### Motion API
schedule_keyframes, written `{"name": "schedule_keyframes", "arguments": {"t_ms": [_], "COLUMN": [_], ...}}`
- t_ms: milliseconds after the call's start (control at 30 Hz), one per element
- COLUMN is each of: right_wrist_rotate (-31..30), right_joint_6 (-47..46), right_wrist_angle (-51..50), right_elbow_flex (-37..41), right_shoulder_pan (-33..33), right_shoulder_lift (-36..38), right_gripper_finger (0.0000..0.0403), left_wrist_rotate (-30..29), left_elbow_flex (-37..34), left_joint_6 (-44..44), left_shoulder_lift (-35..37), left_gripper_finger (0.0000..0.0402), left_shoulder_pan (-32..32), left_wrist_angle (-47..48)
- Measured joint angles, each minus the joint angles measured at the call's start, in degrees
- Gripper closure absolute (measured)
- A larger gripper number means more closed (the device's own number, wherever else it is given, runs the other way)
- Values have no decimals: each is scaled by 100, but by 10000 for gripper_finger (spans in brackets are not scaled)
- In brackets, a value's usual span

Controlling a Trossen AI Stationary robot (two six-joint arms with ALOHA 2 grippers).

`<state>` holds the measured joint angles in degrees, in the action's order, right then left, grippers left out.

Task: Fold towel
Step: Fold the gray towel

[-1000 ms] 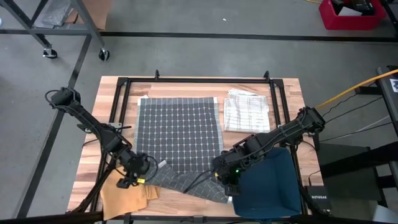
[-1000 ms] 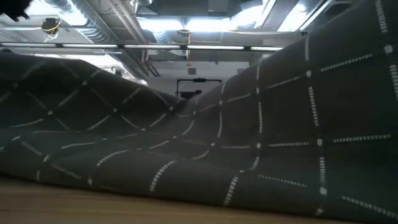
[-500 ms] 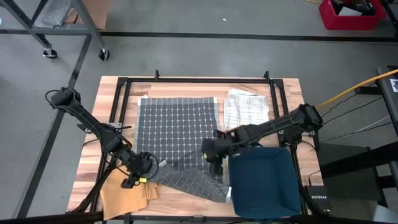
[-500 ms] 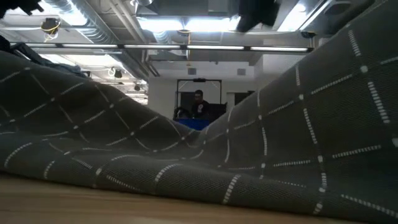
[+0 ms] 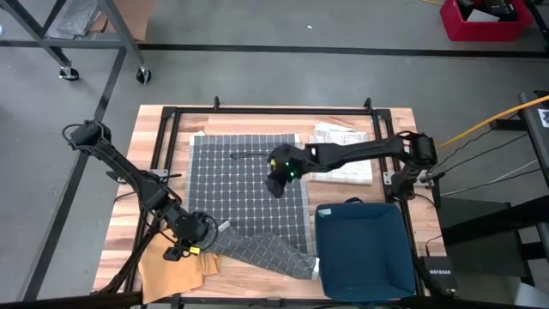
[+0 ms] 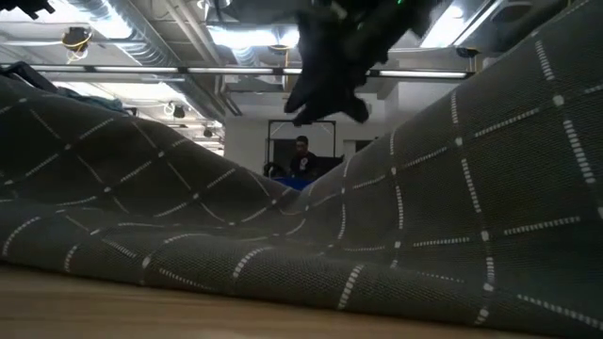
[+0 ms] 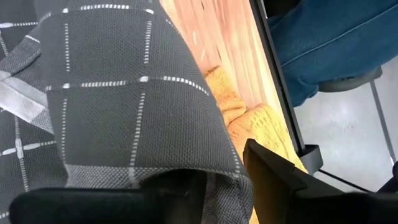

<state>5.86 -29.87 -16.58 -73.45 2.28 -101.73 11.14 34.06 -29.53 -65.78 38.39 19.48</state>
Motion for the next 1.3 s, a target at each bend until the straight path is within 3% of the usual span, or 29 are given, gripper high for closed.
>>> {"name": "schedule_keyframes", "arguments": {"t_ms": [233,433,533,700,800,1133,1300], "right_wrist_rotate": [337,2226,2683,1861,1534,2057,1770], "right_joint_6": [-190,-280,-271,-266,-271,-702,-718], "right_wrist_angle": [221,281,305,301,300,421,373], "right_elbow_flex": [12,13,13,13,13,-76,-142], "right_shoulder_pan": [317,212,74,-222,-354,-357,-164], "right_shoulder_lift": [-741,-1044,-1052,-1100,-1250,-1843,-1858], "right_gripper_finger": [276,276,276,276,276,281,317], "left_wrist_rotate": [0,0,4,16,149,287,286], "left_elbow_flex": [0,0,0,0,0,0,0], "left_joint_6": [-42,-499,-959,-1647,-1560,-1223,-1251], "left_shoulder_lift": [0,0,0,0,0,0,0], "left_gripper_finger": [306,306,306,306,306,306,306], "left_shoulder_pan": [0,0,0,4,68,131,136], "left_wrist_angle": [0,3,3,2,-4,-546,-563]}}
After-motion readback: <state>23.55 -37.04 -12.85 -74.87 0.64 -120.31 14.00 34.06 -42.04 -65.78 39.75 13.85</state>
